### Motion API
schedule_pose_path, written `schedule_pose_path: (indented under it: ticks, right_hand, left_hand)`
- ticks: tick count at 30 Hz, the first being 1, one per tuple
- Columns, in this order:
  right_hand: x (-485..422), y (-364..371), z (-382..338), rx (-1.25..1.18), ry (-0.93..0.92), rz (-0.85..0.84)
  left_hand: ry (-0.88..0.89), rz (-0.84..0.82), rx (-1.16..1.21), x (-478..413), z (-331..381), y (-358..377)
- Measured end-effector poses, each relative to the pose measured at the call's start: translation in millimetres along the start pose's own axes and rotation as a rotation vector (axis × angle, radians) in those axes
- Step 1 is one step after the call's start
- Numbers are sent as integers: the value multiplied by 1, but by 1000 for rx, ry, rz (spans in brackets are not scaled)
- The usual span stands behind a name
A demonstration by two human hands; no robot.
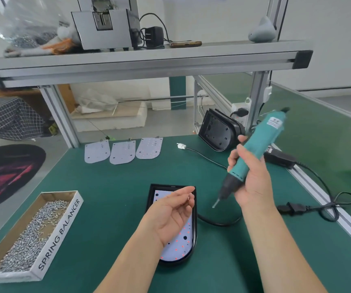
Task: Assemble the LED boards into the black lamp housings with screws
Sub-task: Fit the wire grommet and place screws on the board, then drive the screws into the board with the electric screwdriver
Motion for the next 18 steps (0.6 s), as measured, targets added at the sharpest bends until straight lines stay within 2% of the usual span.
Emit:
schedule_pose_path:
  ticks: [2, 5, 11, 18]
  right_hand:
    - [4, 9, -6, 33, -106, -65]
    - [4, 27, -11, 67, -130, -102]
    - [0, 35, -17, 10, -198, 100]
    - [7, 46, -12, 126, -285, 176]
  left_hand:
    - [14, 18, 8, 0, 0, 0]
    - [21, 35, 2, 0, -1, 1]
    - [-28, 43, 73, 1, -1, 2]
    - [-38, 59, 114, 0, -2, 0]
Point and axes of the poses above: each hand's wrist, its own x-axis away from the middle knuckle, its own y-axis out of the palm, z = x × y, the point moved 4 cm from there along -x, towards the middle knuckle, and after that the axes turned 7 degrees about x, right-handed, at the moved point
